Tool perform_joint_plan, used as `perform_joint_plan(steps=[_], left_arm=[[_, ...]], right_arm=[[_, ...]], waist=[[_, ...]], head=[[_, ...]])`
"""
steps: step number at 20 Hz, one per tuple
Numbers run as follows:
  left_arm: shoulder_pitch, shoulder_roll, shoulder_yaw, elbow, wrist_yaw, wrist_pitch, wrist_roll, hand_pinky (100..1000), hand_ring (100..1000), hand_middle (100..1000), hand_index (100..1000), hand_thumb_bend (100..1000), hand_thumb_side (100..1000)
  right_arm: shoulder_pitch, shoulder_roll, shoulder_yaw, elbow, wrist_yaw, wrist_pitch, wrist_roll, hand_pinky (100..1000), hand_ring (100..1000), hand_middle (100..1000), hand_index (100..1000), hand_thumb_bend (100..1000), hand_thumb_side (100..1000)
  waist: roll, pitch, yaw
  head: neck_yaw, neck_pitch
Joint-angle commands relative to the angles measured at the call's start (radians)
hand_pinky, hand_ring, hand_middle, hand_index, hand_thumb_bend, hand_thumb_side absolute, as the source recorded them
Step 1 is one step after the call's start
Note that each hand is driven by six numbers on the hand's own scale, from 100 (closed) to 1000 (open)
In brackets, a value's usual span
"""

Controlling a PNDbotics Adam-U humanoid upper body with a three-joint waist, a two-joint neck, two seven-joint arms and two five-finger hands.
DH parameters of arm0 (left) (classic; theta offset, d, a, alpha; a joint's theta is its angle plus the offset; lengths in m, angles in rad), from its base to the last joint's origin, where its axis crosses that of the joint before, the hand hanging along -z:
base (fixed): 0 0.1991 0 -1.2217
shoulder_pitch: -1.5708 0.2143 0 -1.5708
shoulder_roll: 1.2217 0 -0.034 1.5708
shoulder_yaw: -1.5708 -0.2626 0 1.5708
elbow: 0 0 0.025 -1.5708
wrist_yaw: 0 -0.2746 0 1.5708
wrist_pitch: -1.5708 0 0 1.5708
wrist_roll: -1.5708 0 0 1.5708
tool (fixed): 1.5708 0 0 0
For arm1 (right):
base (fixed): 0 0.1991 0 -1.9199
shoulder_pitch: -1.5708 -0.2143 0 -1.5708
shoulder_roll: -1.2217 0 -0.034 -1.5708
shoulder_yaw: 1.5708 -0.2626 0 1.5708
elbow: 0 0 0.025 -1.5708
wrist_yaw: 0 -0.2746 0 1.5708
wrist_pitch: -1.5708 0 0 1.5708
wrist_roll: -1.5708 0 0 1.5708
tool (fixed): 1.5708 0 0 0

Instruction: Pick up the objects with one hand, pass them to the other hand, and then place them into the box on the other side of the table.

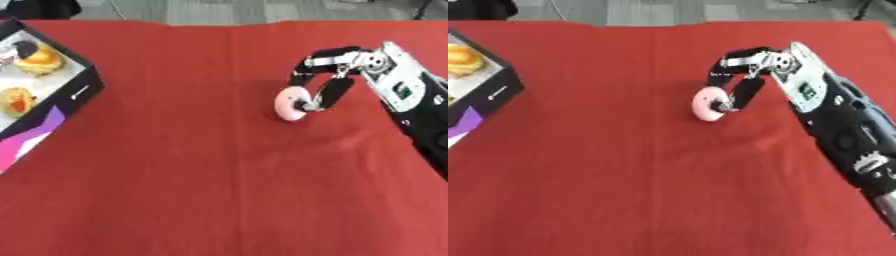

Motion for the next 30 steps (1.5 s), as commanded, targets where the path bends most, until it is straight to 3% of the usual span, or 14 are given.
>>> perform_joint_plan(steps=[1,9,21,22,23,30], left_arm=[[-0.015,0.025,0.016,0.000,0.017,-0.016,-0.007,875,754,696,722,890,479],[-0.013,0.026,0.022,0.002,0.008,-0.018,-0.012,875,755,707,734,845,484],[-0.012,0.034,0.029,-0.008,0.015,-0.001,0.011,872,752,699,721,828,490],[-0.013,0.034,0.029,-0.010,0.015,-0.001,0.012,872,752,698,720,828,490],[-0.013,0.034,0.030,-0.011,0.014,-0.001,0.013,872,752,698,720,829,491],[-0.036,0.037,0.030,-0.020,0.016,-0.005,0.009,872,754,702,723,835,487]], right_arm=[[-0.013,-0.022,-0.002,-0.019,-0.014,0.003,-0.002,871,697,522,584,219,100],[-0.010,-0.033,-0.025,-0.087,-0.082,0.038,-0.036,866,662,502,572,215,100],[0.028,-0.038,-0.073,-0.367,-0.289,0.191,-0.181,865,613,477,564,226,100],[0.030,-0.038,-0.074,-0.386,-0.302,0.201,-0.192,866,610,477,564,259,100],[0.032,-0.038,-0.074,-0.404,-0.314,0.210,-0.205,866,609,475,565,227,100],[0.069,0.022,-0.068,-0.576,-0.400,0.269,-0.404,875,592,473,575,201,100]], waist=[[-0.004,-0.012,-0.001],[-0.001,-0.015,-0.005],[0.010,-0.020,-0.014],[0.010,-0.020,-0.014],[0.011,-0.019,-0.015],[0.018,-0.018,-0.018]], head=[[0.001,0.002],[0.003,0.003],[0.007,0.004],[0.007,0.004],[0.008,0.003],[0.011,0.000]])
